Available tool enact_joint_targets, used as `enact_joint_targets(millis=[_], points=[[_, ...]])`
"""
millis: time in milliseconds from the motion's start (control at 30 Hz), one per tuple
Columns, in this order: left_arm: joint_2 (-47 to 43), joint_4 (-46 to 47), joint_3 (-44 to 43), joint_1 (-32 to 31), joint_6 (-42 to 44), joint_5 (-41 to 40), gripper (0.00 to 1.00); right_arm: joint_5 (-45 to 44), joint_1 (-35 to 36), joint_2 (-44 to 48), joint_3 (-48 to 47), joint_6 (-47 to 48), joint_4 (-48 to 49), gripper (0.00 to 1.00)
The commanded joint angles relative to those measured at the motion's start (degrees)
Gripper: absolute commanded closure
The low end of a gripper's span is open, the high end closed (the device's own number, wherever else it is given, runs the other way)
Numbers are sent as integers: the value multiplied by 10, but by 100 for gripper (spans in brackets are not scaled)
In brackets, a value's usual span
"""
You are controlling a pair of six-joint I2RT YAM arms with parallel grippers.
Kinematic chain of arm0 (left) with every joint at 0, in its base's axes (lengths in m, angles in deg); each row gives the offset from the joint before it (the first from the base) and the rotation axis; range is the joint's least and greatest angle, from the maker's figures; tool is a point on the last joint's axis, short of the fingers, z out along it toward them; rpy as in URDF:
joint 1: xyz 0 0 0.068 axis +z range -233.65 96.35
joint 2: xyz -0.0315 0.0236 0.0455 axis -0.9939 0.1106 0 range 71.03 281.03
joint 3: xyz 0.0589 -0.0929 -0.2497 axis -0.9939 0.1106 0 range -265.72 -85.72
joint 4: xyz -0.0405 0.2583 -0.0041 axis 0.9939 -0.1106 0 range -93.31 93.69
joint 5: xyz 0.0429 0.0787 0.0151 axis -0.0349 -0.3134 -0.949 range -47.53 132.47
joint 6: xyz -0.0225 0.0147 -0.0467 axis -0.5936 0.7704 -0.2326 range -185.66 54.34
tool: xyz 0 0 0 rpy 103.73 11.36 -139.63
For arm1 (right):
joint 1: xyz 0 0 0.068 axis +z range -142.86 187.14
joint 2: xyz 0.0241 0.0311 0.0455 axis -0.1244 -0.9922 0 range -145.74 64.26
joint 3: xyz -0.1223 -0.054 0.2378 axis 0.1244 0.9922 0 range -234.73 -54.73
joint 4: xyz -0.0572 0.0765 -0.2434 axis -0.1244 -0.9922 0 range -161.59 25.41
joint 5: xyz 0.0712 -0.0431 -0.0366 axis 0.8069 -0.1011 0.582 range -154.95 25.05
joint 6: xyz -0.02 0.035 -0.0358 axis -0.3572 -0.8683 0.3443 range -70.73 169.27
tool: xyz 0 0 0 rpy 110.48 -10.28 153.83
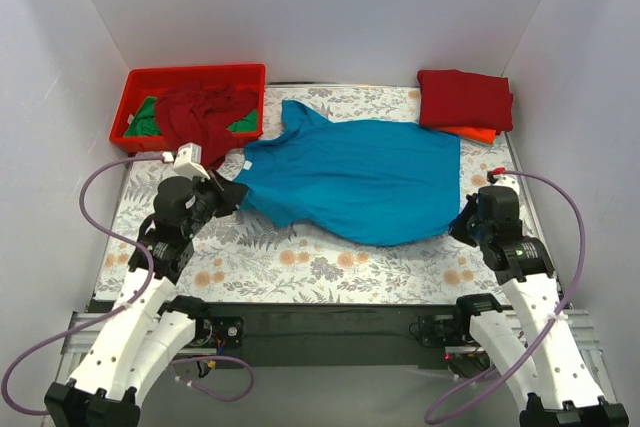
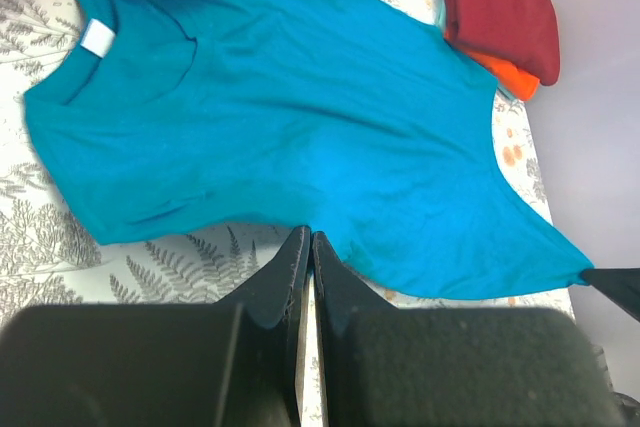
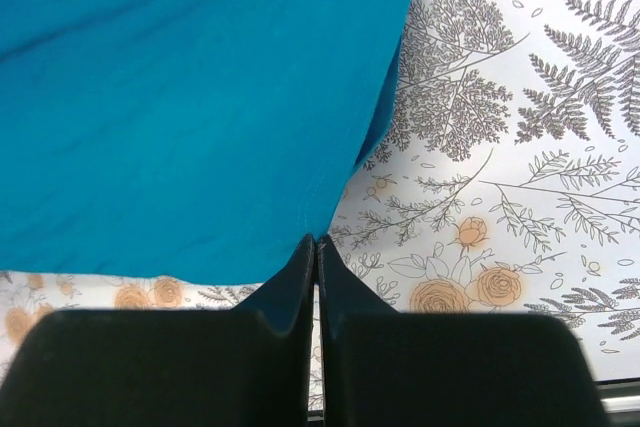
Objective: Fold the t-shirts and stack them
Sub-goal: Fold the tshirt
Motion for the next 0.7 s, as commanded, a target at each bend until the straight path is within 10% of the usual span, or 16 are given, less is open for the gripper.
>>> enact_joint_targets(millis=[0, 667], points=[[-34, -53, 4, -5, -19, -16, 100, 7, 3, 26, -45, 13, -38, 99], [-39, -35, 17, -10, -19, 40, 100, 10, 4, 42, -34, 14, -60, 99]])
